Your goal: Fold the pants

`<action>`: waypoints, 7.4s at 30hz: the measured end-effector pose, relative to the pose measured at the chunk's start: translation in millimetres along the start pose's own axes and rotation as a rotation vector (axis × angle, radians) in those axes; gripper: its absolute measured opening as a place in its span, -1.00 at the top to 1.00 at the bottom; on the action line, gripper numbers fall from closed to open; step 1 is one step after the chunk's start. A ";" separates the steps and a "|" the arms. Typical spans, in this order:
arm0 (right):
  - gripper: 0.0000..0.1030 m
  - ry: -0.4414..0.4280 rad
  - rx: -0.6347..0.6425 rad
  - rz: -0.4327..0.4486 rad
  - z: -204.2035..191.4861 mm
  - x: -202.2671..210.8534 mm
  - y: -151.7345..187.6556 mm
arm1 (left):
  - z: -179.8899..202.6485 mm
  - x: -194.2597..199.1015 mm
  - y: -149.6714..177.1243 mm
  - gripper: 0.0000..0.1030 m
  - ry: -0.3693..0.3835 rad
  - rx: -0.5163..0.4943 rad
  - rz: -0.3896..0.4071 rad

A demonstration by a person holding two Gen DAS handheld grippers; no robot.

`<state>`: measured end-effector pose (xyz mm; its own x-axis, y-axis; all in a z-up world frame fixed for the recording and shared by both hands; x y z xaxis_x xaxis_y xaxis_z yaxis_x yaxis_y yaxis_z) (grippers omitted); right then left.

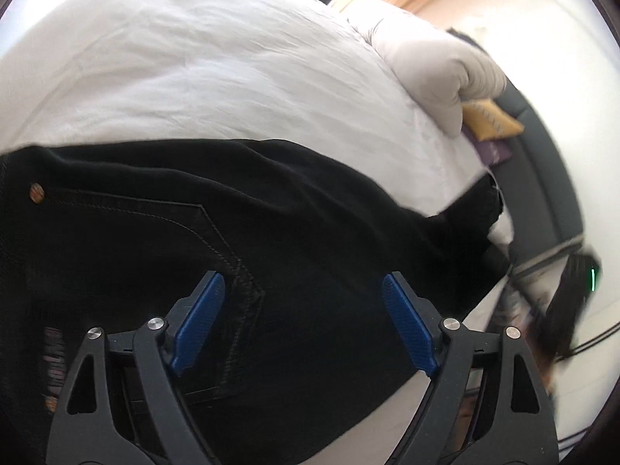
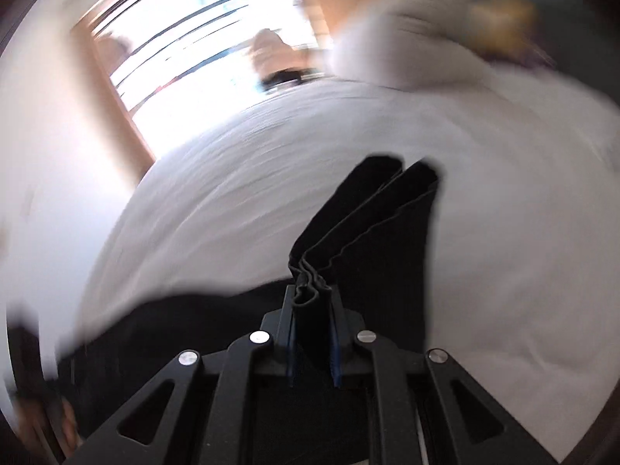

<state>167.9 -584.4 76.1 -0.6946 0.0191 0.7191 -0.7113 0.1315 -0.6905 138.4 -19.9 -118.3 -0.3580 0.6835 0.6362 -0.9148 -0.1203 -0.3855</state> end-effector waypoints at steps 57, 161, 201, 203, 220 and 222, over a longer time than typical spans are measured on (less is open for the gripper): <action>0.53 -0.170 0.565 -0.094 -203.2 -3.6 143.7 | -4.2 -84.0 8.4 0.77 0.106 0.165 -0.166; -0.22 -0.618 -0.170 -0.393 -187.9 -68.6 44.0 | -157.0 85.2 57.1 0.74 0.194 0.623 0.426; -0.80 -0.884 -0.422 -0.413 -67.0 -47.9 7.9 | 138.0 -134.3 7.8 0.75 0.119 -0.195 -0.037; -0.80 -0.868 -0.401 -0.430 -67.8 -49.3 12.5 | 142.0 -134.6 3.6 0.75 0.103 -0.222 -0.038; 0.66 -0.627 -0.162 -0.423 -62.1 -68.4 0.3 | 226.0 -206.3 19.3 0.74 0.006 -0.377 -0.077; 0.66 -0.618 -0.167 -0.417 -55.0 -67.7 -1.9 | 231.4 -215.2 19.4 0.74 -0.002 -0.385 -0.088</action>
<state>222.2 -531.4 33.0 -0.3409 -0.6165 0.7097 -0.9363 0.1554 -0.3148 154.5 -336.0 -108.1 -0.2817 0.6778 0.6792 -0.8052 0.2180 -0.5515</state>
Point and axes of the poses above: each gripper's, at about its wrist camera, not at the fingertips, and x roughly against the way its jaws point, z to its right, y to its underside, the point moved 8 cm from there along -x, roughly the way its jaws point, and after that the axes turned 6 degrees about y, right-handed, at the moved point
